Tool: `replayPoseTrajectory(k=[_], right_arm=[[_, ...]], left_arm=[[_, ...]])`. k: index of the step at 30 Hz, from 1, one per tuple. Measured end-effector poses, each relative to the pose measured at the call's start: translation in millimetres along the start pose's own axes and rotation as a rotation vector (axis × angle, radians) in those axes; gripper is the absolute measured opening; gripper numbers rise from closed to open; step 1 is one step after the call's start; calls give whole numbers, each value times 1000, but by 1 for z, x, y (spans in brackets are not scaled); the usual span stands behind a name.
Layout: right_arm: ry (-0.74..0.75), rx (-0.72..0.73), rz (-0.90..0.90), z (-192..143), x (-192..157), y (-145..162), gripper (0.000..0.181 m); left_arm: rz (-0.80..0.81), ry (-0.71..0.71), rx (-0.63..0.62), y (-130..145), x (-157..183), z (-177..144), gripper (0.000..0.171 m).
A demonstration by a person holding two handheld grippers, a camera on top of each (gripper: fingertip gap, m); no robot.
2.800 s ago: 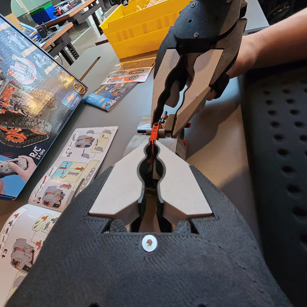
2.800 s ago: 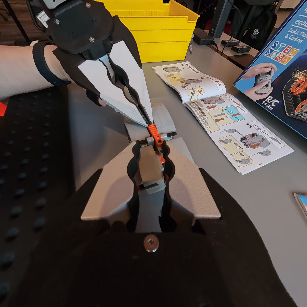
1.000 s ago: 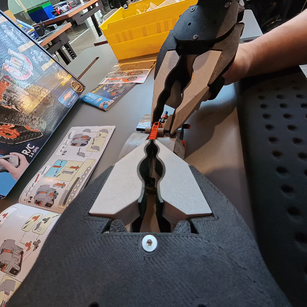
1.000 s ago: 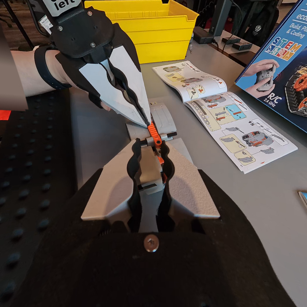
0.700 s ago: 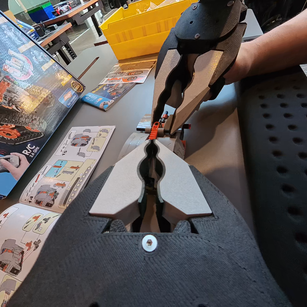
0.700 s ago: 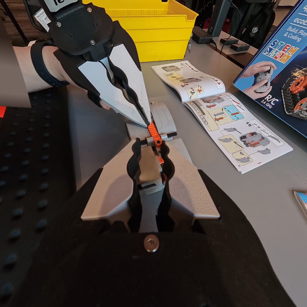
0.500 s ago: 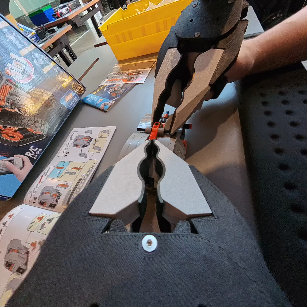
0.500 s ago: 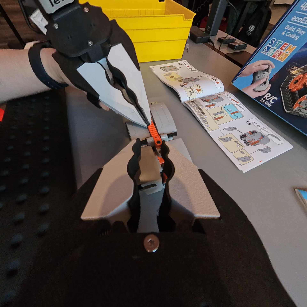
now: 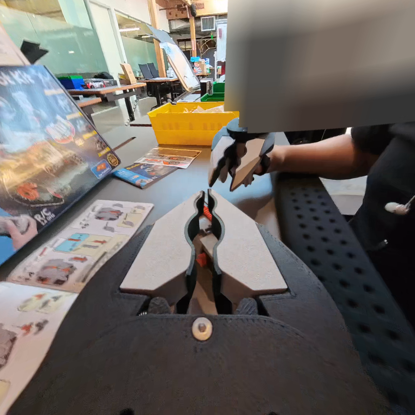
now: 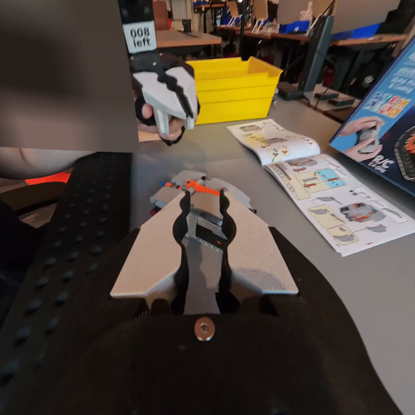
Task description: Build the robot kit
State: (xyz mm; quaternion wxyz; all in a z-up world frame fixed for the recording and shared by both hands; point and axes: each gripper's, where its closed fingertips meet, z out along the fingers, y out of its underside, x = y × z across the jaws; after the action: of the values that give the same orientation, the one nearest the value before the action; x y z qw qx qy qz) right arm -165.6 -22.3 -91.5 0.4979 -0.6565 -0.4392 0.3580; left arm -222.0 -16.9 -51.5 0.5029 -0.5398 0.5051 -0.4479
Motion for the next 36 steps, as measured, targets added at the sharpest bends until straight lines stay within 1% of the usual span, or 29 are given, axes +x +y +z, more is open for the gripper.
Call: replayPoseTrajectory(k=[2,4,5,6,9,11,13,15,16,17,20,22,24,25,27,31,33,36], right_arm=[[-11,-45,-19,8,-8,7,25],[-20,-84,-53,16,-17,10,26],[-15,-114,-66,19,-18,14,27],[-10,-114,-84,22,-19,14,28],[19,-147,-147,26,-14,16,30],[33,-159,-146,27,-10,15,30],[45,-183,-79,28,-10,14,24],[92,-196,-6,30,-9,10,22],[128,-220,20,32,-8,12,20],[151,-245,33,32,-7,14,19],[222,-263,36,32,-7,13,10],[211,-269,45,35,-12,13,5],[245,-293,-4,35,-9,14,5],[266,-313,-35,34,-7,15,8],[295,-333,-45,34,-5,15,7],[291,-355,15,31,-6,16,5],[275,-345,44,32,-6,17,6],[229,-348,59,33,-10,19,8]], left_arm=[[27,-21,-49,11,7,1,4],[85,-72,-156,32,8,9,11],[85,-76,-216,44,9,13,15],[74,-73,-268,54,10,17,16],[69,-82,-336,66,9,24,17],[79,-105,-343,64,8,27,15],[78,-136,-367,64,6,29,14],[64,-176,-376,64,6,30,13],[49,-195,-377,65,7,31,7],[33,-221,-377,65,7,31,6],[-4,-307,-383,65,8,33,5],[-16,-367,-383,65,7,33,5],[-29,-409,-376,65,7,34,5],[-36,-424,-372,65,7,34,5],[-57,-449,-364,65,6,35,5],[-117,-483,-351,65,6,38,6],[-109,-488,-356,65,7,36,6],[-102,-458,-379,64,10,33,6]])
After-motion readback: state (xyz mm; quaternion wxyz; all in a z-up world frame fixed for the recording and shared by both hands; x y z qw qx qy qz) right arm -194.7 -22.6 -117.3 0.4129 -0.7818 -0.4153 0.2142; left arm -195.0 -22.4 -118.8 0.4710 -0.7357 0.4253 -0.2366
